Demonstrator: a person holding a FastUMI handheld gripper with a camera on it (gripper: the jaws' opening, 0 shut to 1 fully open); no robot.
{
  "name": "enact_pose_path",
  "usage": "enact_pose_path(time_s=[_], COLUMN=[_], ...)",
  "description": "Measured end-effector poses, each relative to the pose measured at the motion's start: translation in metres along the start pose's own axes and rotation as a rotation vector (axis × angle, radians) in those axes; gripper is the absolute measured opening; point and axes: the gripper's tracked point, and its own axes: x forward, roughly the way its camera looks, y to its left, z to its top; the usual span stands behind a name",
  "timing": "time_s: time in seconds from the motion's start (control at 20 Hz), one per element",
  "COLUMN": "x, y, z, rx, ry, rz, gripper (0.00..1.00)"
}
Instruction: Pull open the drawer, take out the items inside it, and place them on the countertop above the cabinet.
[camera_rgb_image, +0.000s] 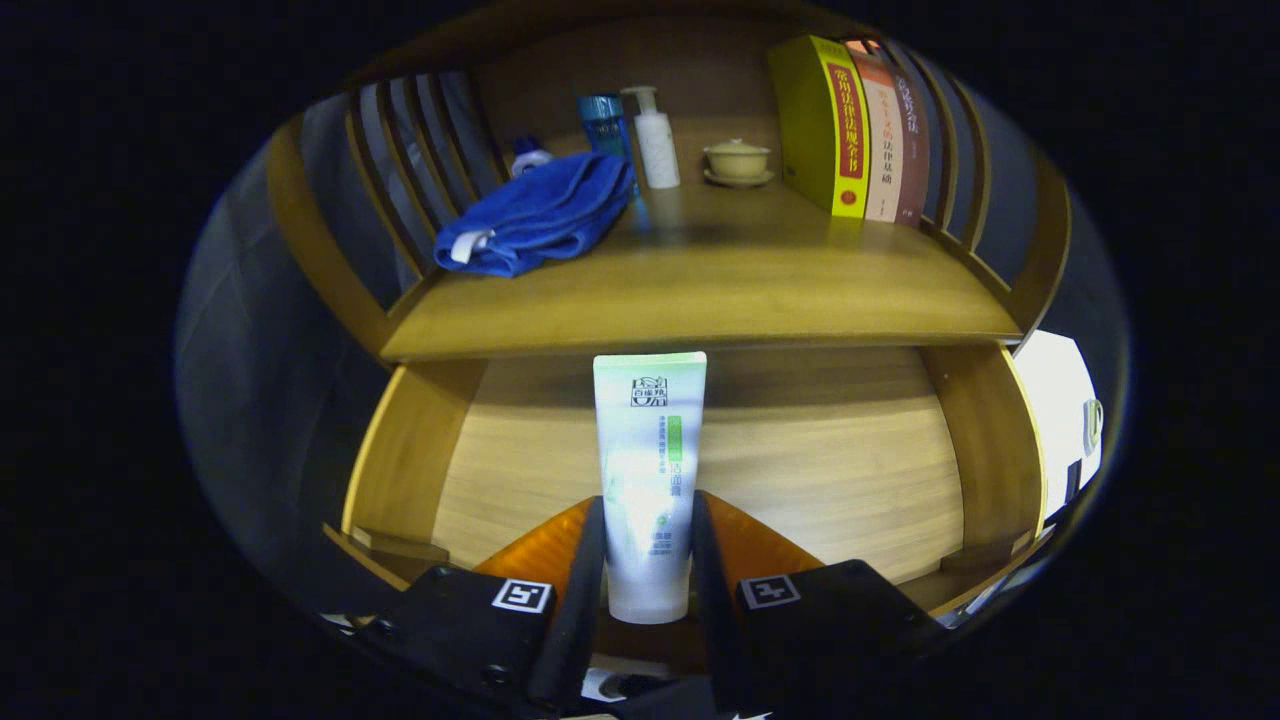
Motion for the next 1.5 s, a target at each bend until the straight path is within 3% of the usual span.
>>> enact_pose_path(time_s=[0.35, 0.75, 1.15, 1.5], x=[-0.031, -0.002, 0.059, 0.081], y=[0.001, -0.017, -0.033, -0.040], z=[0.083, 0.148, 0.165, 0.160], rx=[0.002, 0.025, 0.054, 0.088], ry=[-0.171, -0.229, -0.150, -0.114], rz=[0.005, -0.034, -0.054, -0.059], gripper=[0.55, 0.54, 0.55, 0.55])
